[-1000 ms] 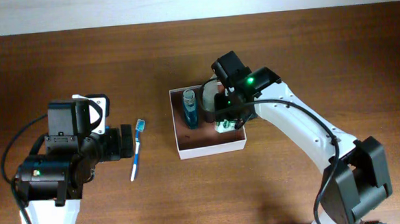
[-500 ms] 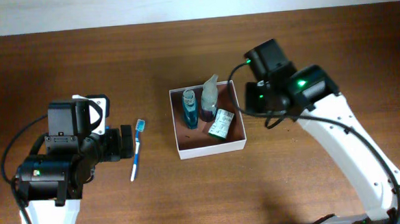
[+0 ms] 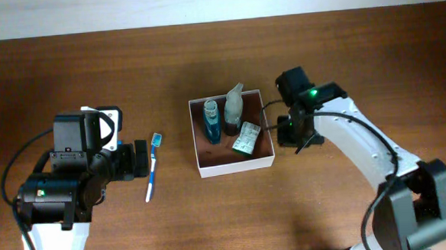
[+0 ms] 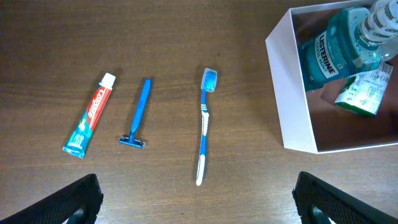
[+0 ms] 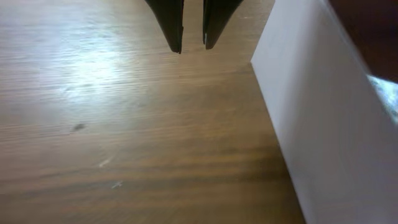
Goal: Pack container
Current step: 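Push the soap box down inside and withdraw the right arm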
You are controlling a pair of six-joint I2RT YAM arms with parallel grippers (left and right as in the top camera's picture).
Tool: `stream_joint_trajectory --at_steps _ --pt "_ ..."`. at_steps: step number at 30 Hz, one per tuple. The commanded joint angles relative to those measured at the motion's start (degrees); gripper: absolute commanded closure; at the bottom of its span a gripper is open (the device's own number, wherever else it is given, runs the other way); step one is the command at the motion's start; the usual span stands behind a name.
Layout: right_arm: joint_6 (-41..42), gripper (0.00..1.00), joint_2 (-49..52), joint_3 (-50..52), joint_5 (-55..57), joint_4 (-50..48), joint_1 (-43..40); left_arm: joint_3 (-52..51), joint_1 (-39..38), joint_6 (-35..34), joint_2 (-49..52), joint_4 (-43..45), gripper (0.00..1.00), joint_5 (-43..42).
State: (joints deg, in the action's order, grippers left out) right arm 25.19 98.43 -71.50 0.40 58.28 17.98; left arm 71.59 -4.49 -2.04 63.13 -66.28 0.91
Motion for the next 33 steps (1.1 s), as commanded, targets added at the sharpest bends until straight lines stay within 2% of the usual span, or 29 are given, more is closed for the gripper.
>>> stream_joint_trajectory --at_steps 1,10,18,21,23,27,28,29,30,32,33 --pt "-2.5 0.94 0.3 2.1 -6.9 -1.2 1.2 0.7 0.0 -0.5 -0.1 -0.2 0.01 0.5" --pt "-12.5 0.94 0.3 2.2 -18.6 -2.1 2.0 0.7 0.0 -0.5 -0.1 -0.2 0.01 0.5" --pt "-12.8 0.94 0.3 2.2 -19.2 -2.2 1.8 0.7 0.0 -0.5 -0.1 -0.4 0.01 0.5" --pt "-12.0 0.94 0.2 2.1 -15.3 -2.1 1.2 0.7 0.0 -0.5 -0.1 -0.4 0.01 0.5" --pt "-6.1 0.93 -0.6 1.4 -7.4 -0.9 -0.7 0.7 0.0 -0.5 -0.1 -0.4 0.01 0.5" --pt "-3.5 0.89 -4.2 -2.0 -1.0 2.1 -4.9 0.7 0.0 -0.5 -0.1 -0.1 0.01 0.5" --pt "-3.5 0.87 -5.8 -3.2 -0.1 3.0 -6.1 0.7 0.0 -0.5 -0.1 0.1 0.01 0.5" --pt "-3.7 0.7 -9.2 -4.9 1.9 4.7 -8.3 0.7 0.0 -0.3 -0.1 0.7 0.01 0.4" --pt "-3.7 0.44 -11.0 -5.4 3.2 5.5 -9.2 0.7 0.0 0.8 -0.1 1.1 0.01 -0.2" --pt "-3.9 0.25 -15.7 -5.8 6.0 7.3 -11.4 0.7 0.0 1.9 0.2 2.0 0.01 -0.5" --pt "-3.9 0.21 -17.4 -5.8 6.7 8.0 -12.2 0.7 0.0 1.9 0.5 2.4 0.01 -0.5"
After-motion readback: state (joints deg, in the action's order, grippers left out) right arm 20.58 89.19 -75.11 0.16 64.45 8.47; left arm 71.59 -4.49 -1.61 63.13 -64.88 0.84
